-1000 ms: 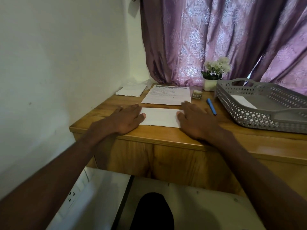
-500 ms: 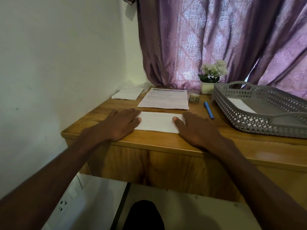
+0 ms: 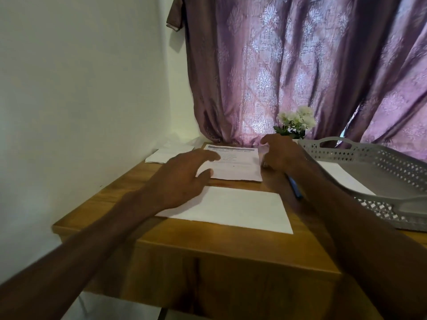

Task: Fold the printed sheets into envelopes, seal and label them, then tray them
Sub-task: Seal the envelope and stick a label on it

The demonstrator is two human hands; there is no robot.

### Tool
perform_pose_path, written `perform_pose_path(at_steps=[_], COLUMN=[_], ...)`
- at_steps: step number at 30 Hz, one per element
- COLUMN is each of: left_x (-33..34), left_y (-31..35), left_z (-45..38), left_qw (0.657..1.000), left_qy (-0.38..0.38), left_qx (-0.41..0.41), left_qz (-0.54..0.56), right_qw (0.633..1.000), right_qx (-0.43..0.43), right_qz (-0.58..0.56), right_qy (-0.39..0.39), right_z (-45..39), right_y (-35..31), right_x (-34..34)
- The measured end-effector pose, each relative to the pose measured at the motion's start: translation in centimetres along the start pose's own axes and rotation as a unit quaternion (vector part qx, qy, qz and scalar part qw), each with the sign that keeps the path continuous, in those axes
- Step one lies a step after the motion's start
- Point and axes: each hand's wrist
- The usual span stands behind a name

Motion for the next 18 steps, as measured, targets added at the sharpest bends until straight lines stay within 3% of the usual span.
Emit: perform_pose_path(at_steps=[3,8,18], left_x=[0.8,2.2,5.2], left_y=[0.9,2.1,-0.4], left_z=[-5.0,-11.9,-13.0], left_qw=[0.999,0.999,0.998], left_qy=[0.009,0.006,0.042], left_qx=[0.032,0.045,0.002], left_qz=[-0.013,-0.017,0.038], right_qw=[0.998,0.997,0.998], right_qx=[0.006,-0.006,0.009], right_qz=[0.04,0.063,0.058], right_qy=[-0.05,-0.039,0.005], right_z=[-2.4,-3.1,-3.8], right_y=[0.7,1.9,3.8], right_x=[0.5,2.5,3.3])
Point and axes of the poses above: each hand's wrist, its own z-axis away from the middle knuckle, its own x-axis out of the palm, y = z × x, and after that the axes turned 11 degrees about -y, right-handed
